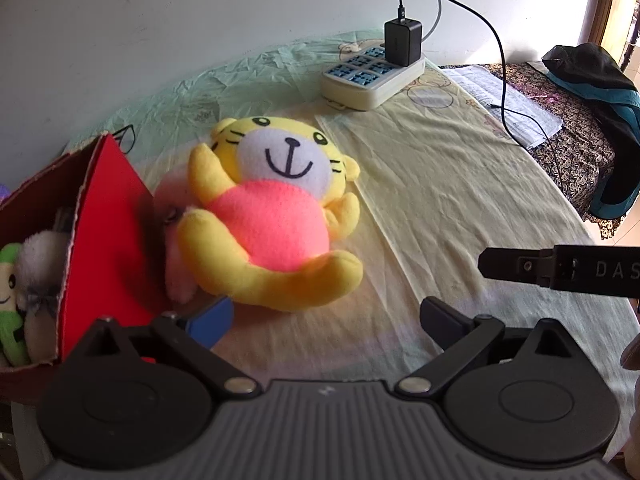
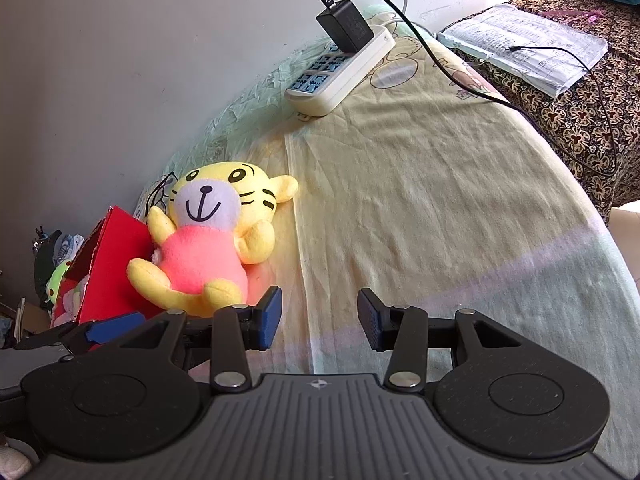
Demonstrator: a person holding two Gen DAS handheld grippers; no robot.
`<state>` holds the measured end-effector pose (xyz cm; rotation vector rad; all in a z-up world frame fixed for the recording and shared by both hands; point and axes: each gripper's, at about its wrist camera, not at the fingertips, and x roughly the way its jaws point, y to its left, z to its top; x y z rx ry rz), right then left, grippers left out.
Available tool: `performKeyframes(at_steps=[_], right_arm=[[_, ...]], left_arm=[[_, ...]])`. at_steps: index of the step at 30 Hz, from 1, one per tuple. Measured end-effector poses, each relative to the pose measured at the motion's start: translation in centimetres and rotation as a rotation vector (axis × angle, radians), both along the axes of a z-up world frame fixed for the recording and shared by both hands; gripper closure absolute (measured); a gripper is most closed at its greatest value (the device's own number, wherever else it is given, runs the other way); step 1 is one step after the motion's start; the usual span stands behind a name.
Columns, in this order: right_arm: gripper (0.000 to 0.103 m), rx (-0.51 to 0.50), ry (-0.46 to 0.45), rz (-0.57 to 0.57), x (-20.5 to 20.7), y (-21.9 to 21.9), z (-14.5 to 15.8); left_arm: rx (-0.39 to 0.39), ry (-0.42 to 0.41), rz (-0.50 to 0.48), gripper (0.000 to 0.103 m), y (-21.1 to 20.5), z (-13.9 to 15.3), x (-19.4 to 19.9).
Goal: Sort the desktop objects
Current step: 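Move both grippers to either side of the yellow tiger plush, then close both grippers on the tiger plush's pink body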
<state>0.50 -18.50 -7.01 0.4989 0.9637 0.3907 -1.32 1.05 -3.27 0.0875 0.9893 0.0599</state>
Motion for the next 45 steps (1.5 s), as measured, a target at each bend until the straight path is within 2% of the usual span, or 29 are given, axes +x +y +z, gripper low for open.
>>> performKeyframes(at_steps=[6,13,20,25,28,30,36,38,43,45], right_arm=[[0.057,0.030,0.033,0.038,0.8,0.9,-0.8],[0.057,0.035,0.040,0.110,1.6,3.1,-0.9],[0.058,0.037,0.028,0.187,3.0,5.8,-0.7],[0.061,0.073,0.050,0.207,4.3,6.6,-1.0],[0.068,0.102,0.068,0.218,4.9,7.0,-1.3],[0.068,0.119,0.077,0.223,5.3,7.1,-1.5],[0.067,0.237,0.161,0.211,6.2,6.6,-2.7],[0.058,0.290,0.179,0.235,5.9,6.7,-2.7],[0.057,0.246,0.164,0.239,6.0,7.6,-2.6],[0.066,0.230,0.178,0.236,6.2,8.0,-3.0]], left_arm=[[0.036,0.021,0.031,0.003,0.4,-0.6,-0.1],[-0.054,-0.011,0.060,0.003,2.4,-1.0,-0.6],[-0.169,-0.073,0.028,0.006,4.4,-0.9,-0.1],[-0.167,-0.109,0.028,0.006,5.5,-0.9,0.5],[-0.167,-0.113,0.028,0.006,6.1,-1.3,0.8],[-0.158,-0.127,0.010,0.006,6.2,-1.4,0.9],[-0.201,-0.114,-0.010,0.006,6.9,-1.9,0.8],[-0.185,-0.100,-0.032,0.006,6.5,-2.2,0.5],[-0.164,-0.101,-0.037,0.006,6.3,-2.5,0.5],[-0.162,-0.110,-0.030,0.006,6.5,-2.5,0.7]])
